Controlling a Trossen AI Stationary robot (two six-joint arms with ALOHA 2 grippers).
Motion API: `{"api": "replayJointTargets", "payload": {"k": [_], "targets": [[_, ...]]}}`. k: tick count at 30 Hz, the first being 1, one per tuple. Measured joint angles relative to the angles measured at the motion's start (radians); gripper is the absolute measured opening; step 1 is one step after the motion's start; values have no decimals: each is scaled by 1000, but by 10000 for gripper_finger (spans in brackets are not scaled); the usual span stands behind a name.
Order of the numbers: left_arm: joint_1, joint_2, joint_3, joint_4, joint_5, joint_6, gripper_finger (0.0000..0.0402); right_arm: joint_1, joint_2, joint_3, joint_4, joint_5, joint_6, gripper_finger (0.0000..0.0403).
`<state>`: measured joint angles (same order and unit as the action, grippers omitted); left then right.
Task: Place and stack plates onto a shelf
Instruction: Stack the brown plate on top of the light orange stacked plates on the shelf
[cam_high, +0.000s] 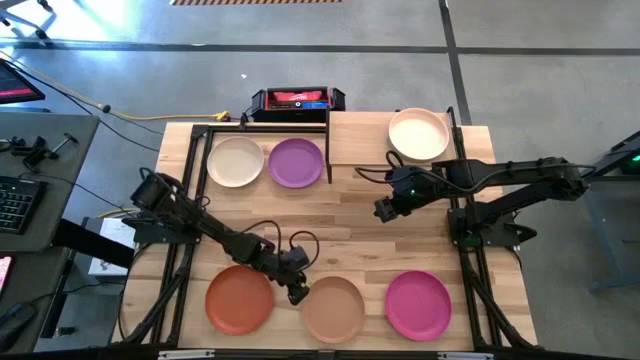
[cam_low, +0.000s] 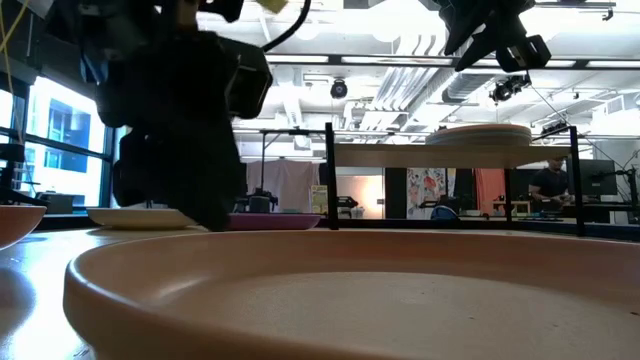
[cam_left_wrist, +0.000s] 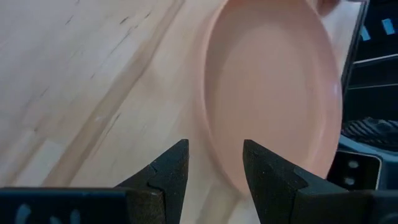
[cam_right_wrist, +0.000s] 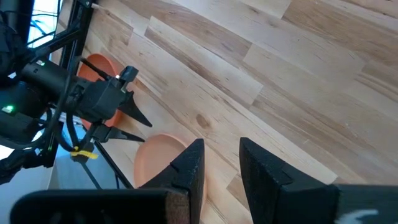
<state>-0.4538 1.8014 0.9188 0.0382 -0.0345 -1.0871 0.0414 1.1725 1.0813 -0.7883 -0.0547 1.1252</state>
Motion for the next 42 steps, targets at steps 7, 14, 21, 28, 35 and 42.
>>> {"api": "replayJointTargets", "payload": {"k": [7, 14, 21, 28, 35, 42], "targets": [[0, 21, 0, 21, 7, -12, 140, 0, 0, 0, 0, 1, 0, 83], [0, 80, 84, -24, 10, 20, 140, 0, 0, 0, 0, 1, 0, 83], [0, 136, 188, -203, 0, 34, 140, 8, 0, 0, 0, 3, 1, 83], [0, 137, 188, -212, -21, 34, 133, 45, 0, 0, 0, 25, 0, 83], [1, 137, 187, -221, -23, 59, 59, 60, 0, 0, 0, 39, 1, 83], [1, 139, 187, -216, -24, 80, 8, 60, 0, 0, 0, 46, 0, 83]]}}
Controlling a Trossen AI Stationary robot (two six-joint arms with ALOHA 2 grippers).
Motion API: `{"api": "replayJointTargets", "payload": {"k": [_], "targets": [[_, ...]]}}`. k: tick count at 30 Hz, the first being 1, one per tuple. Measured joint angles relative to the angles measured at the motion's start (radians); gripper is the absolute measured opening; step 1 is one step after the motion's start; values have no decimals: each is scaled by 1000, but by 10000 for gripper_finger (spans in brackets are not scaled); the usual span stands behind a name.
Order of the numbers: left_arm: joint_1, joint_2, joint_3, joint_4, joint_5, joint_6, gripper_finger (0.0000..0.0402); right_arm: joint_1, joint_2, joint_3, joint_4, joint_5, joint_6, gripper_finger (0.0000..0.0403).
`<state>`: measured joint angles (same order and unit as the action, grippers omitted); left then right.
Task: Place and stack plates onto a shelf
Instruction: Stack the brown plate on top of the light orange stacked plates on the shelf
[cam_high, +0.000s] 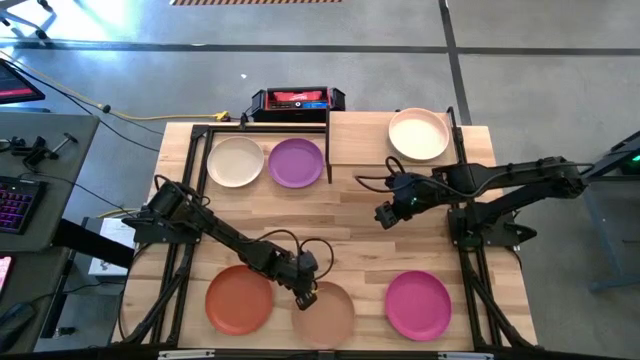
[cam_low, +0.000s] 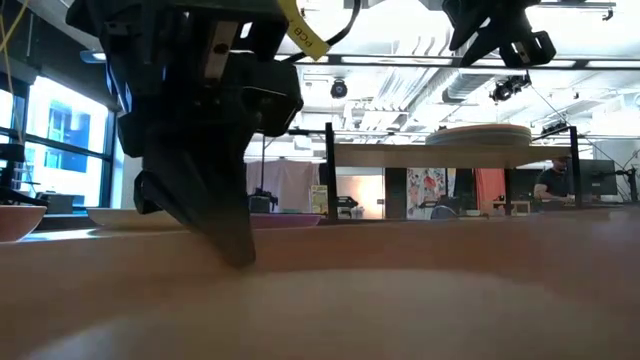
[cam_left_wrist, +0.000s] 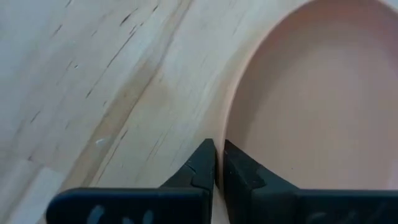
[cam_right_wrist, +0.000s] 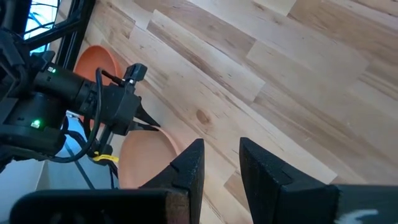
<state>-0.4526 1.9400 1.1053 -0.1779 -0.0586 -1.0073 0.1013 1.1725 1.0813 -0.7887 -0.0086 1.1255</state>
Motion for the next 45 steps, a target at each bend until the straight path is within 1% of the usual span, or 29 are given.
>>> {"api": "replayJointTargets", "payload": {"k": [5, 8, 16, 22, 27, 30, 32, 34, 36, 39, 45], "targets": [[1, -5, 0, -4, 1, 12, 4, 0, 0, 0, 0, -1, 4, 83], [9, -17, 0, -6, 3, 18, 3, 8, 0, 0, 1, -3, 48, 83], [75, -101, 1, -88, -1, 94, 1, 119, 29, 0, 30, -8, 198, 83], [144, -169, 0, -229, 6, 162, 1, 188, 119, 0, 90, -8, 236, 83], [189, -196, 0, -274, 27, 198, 1, 215, 204, 0, 142, -7, 236, 83], [203, -211, -1, -310, 30, 208, 1, 221, 257, 0, 212, -3, 246, 83], [214, -210, 3, -289, 34, 208, 1, 220, 287, 0, 245, -2, 247, 83], [226, -218, -2, -313, 36, 208, 1, 220, 317, 1, 288, 0, 244, 83], [237, -218, 1, -288, 39, 208, 1, 220, 339, 0, 291, 5, 243, 83], [251, -224, 1, -294, 39, 208, 1, 220, 365, 0, 297, 26, 247, 83], [263, -223, 1, -293, 39, 208, 1, 220, 408, 0, 308, 34, 253, 83]]}}
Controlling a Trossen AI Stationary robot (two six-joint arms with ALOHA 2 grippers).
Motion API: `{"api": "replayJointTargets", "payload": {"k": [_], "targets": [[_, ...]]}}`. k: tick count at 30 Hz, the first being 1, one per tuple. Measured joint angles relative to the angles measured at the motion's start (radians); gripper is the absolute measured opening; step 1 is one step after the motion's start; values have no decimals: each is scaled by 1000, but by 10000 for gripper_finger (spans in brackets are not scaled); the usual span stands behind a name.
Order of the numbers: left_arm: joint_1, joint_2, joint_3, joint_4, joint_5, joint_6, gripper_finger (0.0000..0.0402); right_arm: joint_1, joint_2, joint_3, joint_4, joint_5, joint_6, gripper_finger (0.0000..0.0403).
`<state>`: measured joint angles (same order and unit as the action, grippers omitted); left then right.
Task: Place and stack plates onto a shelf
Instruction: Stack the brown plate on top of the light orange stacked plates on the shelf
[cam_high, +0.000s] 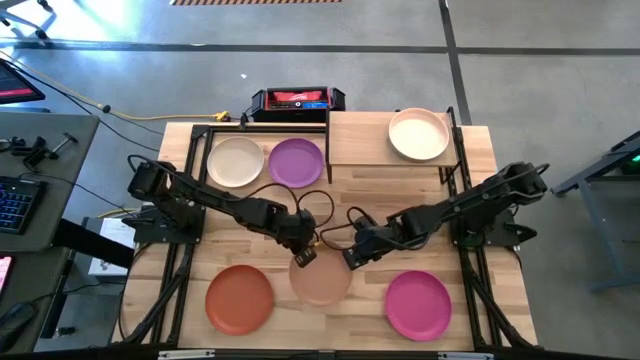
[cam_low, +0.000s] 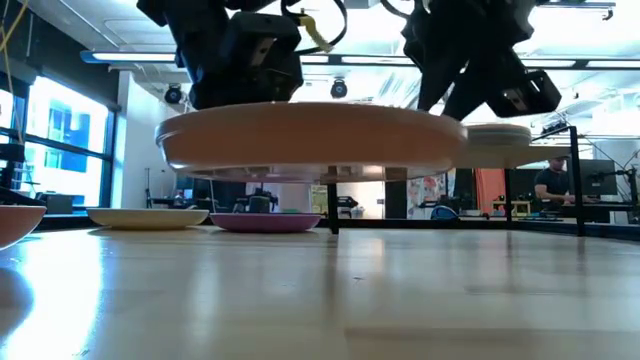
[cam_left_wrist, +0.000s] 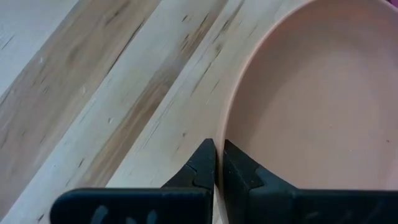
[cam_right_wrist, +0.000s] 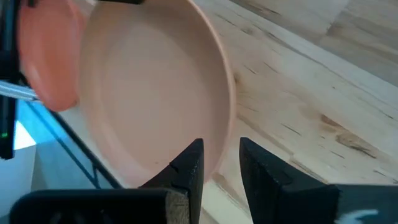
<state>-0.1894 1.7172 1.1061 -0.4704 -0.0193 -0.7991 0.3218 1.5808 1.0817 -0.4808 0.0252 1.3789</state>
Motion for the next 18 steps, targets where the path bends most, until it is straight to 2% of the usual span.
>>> {"api": "replayJointTargets", "payload": {"k": [18], "targets": [[0, 0, 0, 86, -19, -19, 1, -1, 24, 0, -7, 23, 10, 83]]}}
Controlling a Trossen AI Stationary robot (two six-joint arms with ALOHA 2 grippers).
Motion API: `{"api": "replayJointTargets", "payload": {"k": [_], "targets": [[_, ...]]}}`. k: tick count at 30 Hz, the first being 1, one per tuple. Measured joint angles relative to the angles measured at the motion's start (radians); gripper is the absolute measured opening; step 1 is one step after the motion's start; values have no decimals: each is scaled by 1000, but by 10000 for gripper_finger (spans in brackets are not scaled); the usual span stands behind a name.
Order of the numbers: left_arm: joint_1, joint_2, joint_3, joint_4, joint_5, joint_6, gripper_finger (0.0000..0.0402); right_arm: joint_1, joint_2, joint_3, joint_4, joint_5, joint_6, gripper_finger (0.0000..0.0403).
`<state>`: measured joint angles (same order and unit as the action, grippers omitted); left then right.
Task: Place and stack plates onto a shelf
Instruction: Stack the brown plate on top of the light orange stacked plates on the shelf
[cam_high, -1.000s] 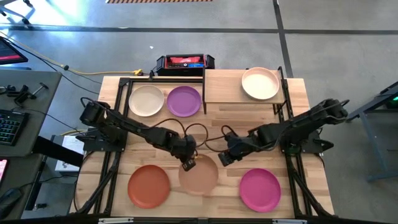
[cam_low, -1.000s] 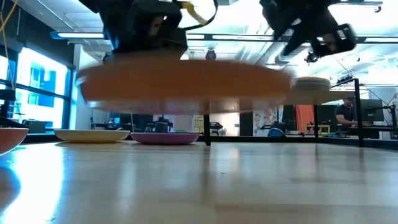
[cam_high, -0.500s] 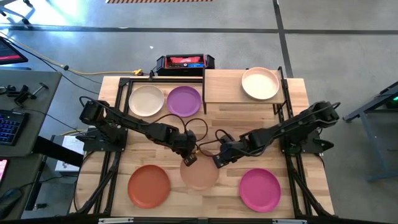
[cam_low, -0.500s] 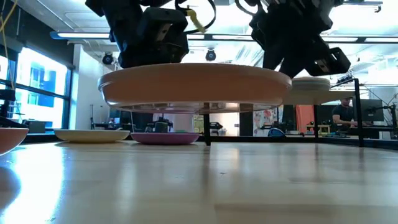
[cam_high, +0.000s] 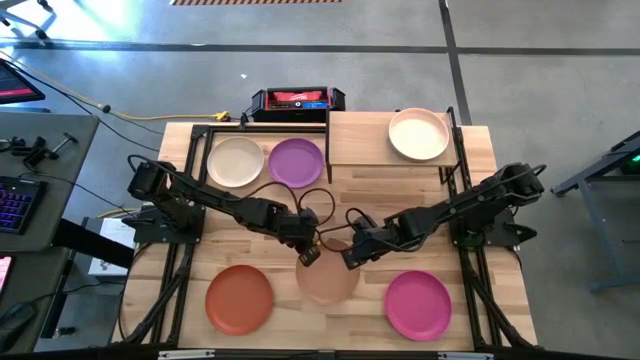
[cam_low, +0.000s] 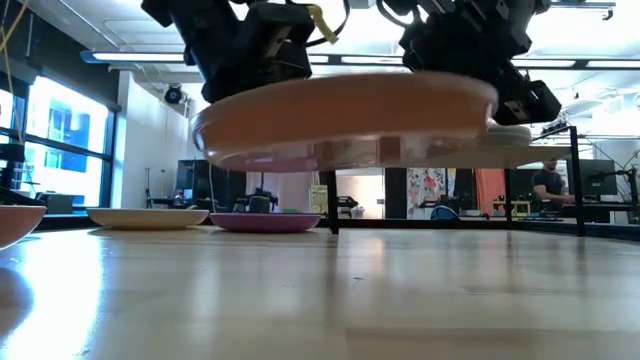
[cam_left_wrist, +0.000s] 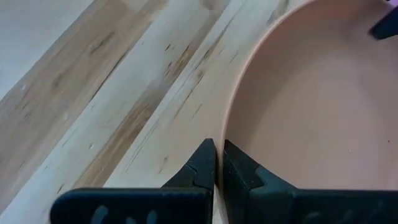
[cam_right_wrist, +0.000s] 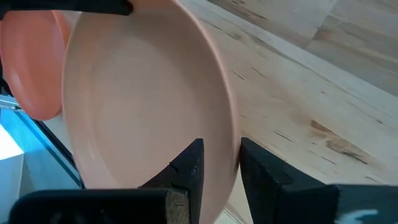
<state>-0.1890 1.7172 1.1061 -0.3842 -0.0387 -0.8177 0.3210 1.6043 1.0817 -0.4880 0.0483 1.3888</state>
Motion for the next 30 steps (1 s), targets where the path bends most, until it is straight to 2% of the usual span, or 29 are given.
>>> {"api": "replayJointTargets", "payload": {"k": [6, 10, 12, 25, 30], "targets": [[0, 0, 0, 18, 0, 3, 1, 0, 0, 0, -2, -1, 0, 69], [0, 0, 0, 17, 1, 11, 1, 1, 0, 0, -6, -4, -1, 19], [-1, 0, 0, 18, 1, 11, 5, 1, 0, 0, -9, -4, -8, 6], [0, 0, 0, 56, 8, 10, 34, 0, 0, 0, -8, -2, -1, 1], [7, 0, 0, 104, 71, 35, 50, 1, 0, 0, -9, -6, -2, 0]]}}
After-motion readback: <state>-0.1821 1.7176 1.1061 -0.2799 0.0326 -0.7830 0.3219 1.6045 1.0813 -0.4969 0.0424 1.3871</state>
